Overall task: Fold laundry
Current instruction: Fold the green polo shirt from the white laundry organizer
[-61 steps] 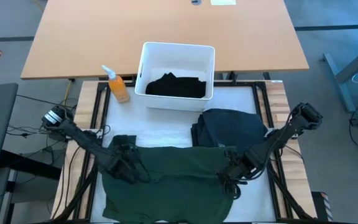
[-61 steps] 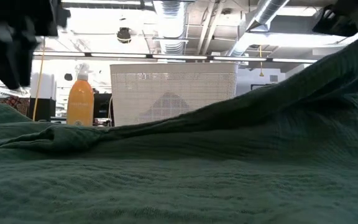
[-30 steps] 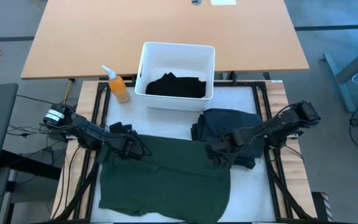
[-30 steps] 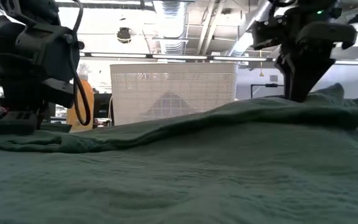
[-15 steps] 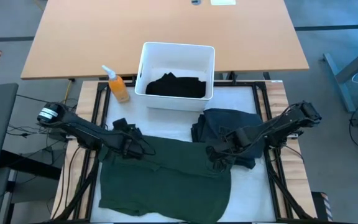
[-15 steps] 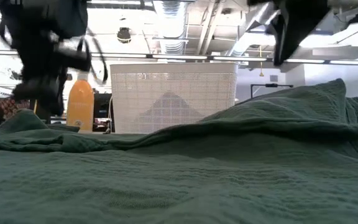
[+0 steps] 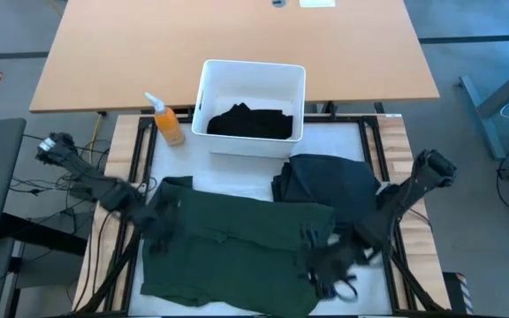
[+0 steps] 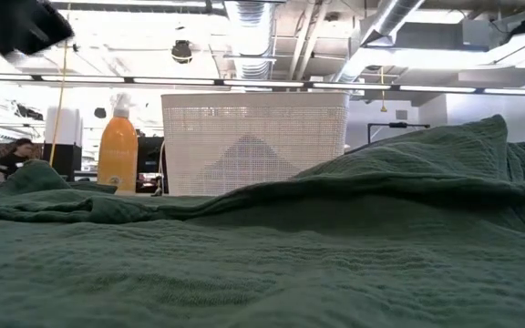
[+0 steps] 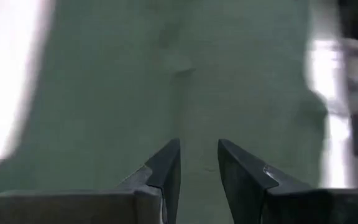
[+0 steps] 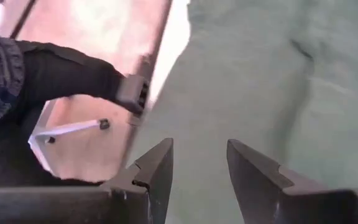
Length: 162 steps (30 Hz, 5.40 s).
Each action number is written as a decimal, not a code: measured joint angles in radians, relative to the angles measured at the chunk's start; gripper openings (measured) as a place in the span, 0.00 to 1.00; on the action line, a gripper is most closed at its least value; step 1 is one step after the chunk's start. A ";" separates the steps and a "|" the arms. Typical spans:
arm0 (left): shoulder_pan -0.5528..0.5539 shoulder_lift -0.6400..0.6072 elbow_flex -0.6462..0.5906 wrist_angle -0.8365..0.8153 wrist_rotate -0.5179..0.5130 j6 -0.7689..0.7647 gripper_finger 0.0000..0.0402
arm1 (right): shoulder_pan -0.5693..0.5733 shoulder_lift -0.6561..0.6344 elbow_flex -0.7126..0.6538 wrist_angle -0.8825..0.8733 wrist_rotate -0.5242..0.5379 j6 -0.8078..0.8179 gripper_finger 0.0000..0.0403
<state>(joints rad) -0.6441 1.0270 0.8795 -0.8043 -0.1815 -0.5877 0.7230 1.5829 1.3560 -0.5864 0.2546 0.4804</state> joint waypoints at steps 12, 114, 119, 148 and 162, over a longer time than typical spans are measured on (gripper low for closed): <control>-0.366 0.317 0.003 0.233 -0.038 -0.200 0.24 | 0.114 0.310 0.028 0.168 0.059 -0.081 0.44; 0.109 0.726 0.337 -0.668 -0.388 0.034 0.00 | -0.095 0.142 0.033 -0.726 0.327 0.583 0.05; 0.155 0.726 0.280 -0.604 -0.273 0.082 0.00 | -0.148 0.143 0.028 -0.761 0.326 0.542 0.13; 0.207 0.614 0.247 -0.712 -0.436 -0.020 0.30 | -0.160 0.012 0.030 -0.900 0.433 0.682 0.43; 0.112 0.431 0.001 0.684 -0.422 0.443 0.30 | 0.194 -0.029 -0.204 -0.468 0.454 1.294 0.55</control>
<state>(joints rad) -0.5319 1.4584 0.8805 -0.1203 -0.6032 -0.1446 0.9168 1.5543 1.1517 -1.0545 0.7085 1.7743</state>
